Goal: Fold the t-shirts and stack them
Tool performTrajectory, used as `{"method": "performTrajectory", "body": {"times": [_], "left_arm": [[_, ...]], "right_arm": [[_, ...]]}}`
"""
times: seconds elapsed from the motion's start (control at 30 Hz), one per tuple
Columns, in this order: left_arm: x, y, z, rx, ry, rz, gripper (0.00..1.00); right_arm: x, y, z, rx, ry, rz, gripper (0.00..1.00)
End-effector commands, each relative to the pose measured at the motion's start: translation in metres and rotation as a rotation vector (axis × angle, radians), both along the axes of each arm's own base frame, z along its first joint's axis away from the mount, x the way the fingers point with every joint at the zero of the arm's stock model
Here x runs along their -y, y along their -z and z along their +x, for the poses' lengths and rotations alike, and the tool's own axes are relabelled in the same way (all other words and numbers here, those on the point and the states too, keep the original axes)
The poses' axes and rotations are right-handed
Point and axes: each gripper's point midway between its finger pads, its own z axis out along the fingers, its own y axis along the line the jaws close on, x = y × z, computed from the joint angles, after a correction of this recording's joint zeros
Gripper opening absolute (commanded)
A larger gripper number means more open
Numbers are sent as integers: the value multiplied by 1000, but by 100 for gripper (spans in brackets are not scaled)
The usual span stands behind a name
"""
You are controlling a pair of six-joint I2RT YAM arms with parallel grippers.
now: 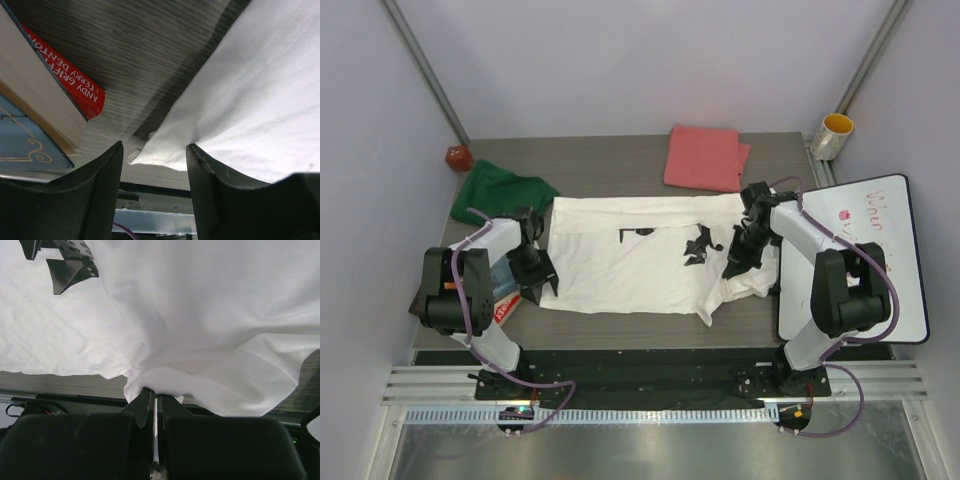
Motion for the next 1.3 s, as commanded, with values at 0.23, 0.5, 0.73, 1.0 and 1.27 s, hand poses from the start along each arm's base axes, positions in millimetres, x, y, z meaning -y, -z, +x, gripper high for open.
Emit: {"method": "performTrajectory", "body": {"times": [0.23,0.5,0.73,1.0,1.27], "left_arm": [[6,8,9,64,-25,-40,28],[6,-20,32,137,-11,-39,14],[13,-53,68,234,-7,-78,0],[22,-55,99,274,-14,-124,0],[16,-56,137,317,-26,-90,0]], "right_arm": [[1,-25,13,66,-1,21,1],[9,-33,30,106,24,15,1],[37,-42,54,152,111,5,1],[52,-48,106,197,146,27,1],[54,-53,159,240,130,26,1]]}}
